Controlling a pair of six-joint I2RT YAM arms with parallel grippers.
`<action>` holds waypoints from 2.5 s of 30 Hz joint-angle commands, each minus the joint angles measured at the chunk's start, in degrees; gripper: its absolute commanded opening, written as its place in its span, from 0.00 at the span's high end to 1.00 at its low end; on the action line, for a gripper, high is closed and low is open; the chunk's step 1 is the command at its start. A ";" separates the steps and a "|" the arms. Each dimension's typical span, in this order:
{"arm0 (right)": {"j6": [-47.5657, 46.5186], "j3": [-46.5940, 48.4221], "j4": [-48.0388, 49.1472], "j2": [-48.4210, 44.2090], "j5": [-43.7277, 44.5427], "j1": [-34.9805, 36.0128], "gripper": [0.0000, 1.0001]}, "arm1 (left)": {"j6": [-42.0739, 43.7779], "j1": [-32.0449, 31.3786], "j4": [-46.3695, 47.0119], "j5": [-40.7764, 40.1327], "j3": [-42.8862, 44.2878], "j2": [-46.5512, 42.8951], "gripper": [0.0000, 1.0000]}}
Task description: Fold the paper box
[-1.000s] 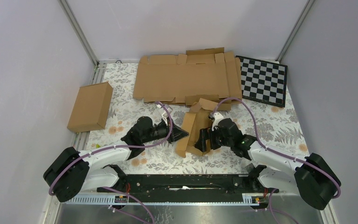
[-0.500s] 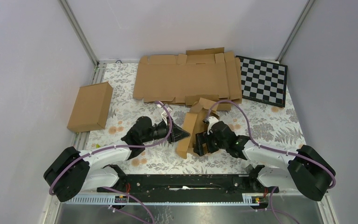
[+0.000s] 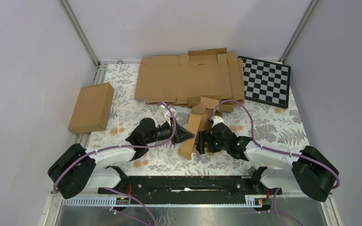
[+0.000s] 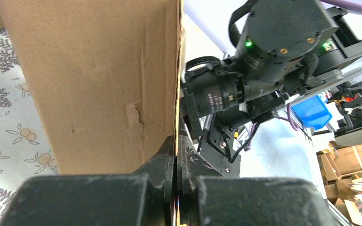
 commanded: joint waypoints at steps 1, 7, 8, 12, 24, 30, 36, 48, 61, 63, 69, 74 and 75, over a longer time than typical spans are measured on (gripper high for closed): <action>1.61 2.22 -0.88 -3.92 3.96 0.53 0.00 | 2.84 -0.66 -1.24 -2.30 1.06 -1.38 1.00; 4.98 0.47 -1.32 -7.95 6.45 0.47 0.00 | 4.98 -0.66 -5.57 -4.06 2.00 -2.72 1.00; 5.73 0.29 -1.29 -8.42 6.87 0.52 0.01 | 5.01 -0.66 -5.86 -4.11 2.24 -2.65 1.00; 6.96 0.88 -1.70 -8.03 7.24 0.53 0.22 | 4.83 -0.66 -5.27 -4.69 1.92 -3.07 1.00; 9.62 4.83 -5.60 -3.40 11.27 1.43 0.28 | -0.20 -0.75 2.52 -1.78 1.04 -1.61 1.00; 8.38 7.69 -7.13 -0.38 11.38 5.82 0.23 | -0.28 -0.77 1.88 -2.62 1.62 -1.81 1.00; 6.78 4.65 -7.54 0.18 15.90 10.64 0.18 | 0.42 -0.76 0.90 -3.01 0.70 -2.74 1.00; 0.75 0.92 -2.75 -4.44 14.52 13.19 0.01 | 1.37 -0.79 -0.50 -3.48 0.26 -3.67 1.00; 2.11 2.79 0.29 -4.91 13.04 13.15 0.00 | 1.88 -0.75 -1.52 -2.54 0.65 -3.28 1.00; 1.19 2.65 0.31 -4.75 12.04 13.12 0.01 | 2.20 -0.77 -1.92 -2.55 0.62 -3.54 1.00; 0.33 0.33 0.40 -6.38 13.90 12.20 0.01 | 3.90 -0.76 -3.10 -1.63 0.15 -4.58 1.00; 1.46 -0.28 1.21 -6.67 18.69 9.32 0.17 | 8.61 -0.77 -6.95 -1.29 0.78 -5.67 1.00; 1.55 -0.10 1.58 -6.45 19.65 8.60 0.20 | 9.48 -0.82 -7.65 -1.36 1.25 -5.66 1.00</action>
